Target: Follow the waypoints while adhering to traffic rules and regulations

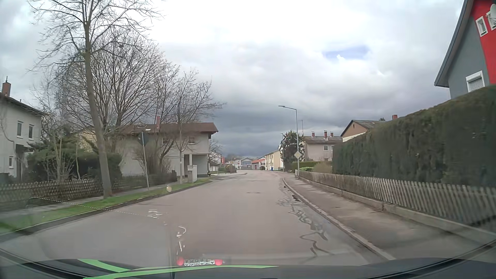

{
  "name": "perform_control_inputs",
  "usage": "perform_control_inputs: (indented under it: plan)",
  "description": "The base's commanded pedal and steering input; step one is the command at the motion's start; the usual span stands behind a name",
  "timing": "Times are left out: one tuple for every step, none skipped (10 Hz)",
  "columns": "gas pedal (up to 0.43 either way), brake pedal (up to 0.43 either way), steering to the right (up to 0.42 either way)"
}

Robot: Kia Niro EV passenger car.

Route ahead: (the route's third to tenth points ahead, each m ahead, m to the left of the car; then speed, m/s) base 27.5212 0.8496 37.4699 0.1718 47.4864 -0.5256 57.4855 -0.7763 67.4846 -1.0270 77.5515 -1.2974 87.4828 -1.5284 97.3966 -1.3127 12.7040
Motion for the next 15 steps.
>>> perform_control_inputs:
  plan:
    - [0.098, 0.000, 0.013]
    - [0.098, 0.000, 0.013]
    - [0.098, 0.000, 0.013]
    - [0.098, 0.000, 0.013]
    - [0.098, 0.000, 0.013]
    - [0.098, 0.000, 0.013]
    - [0.098, 0.000, 0.013]
    - [0.098, 0.000, 0.013]
    - [0.098, 0.000, 0.013]
    - [0.098, 0.000, 0.012]
    - [0.098, 0.000, 0.012]
    - [0.087, 0.000, 0.012]
    - [0.087, 0.000, 0.012]
    - [0.087, 0.000, 0.011]
    - [0.087, 0.000, 0.011]
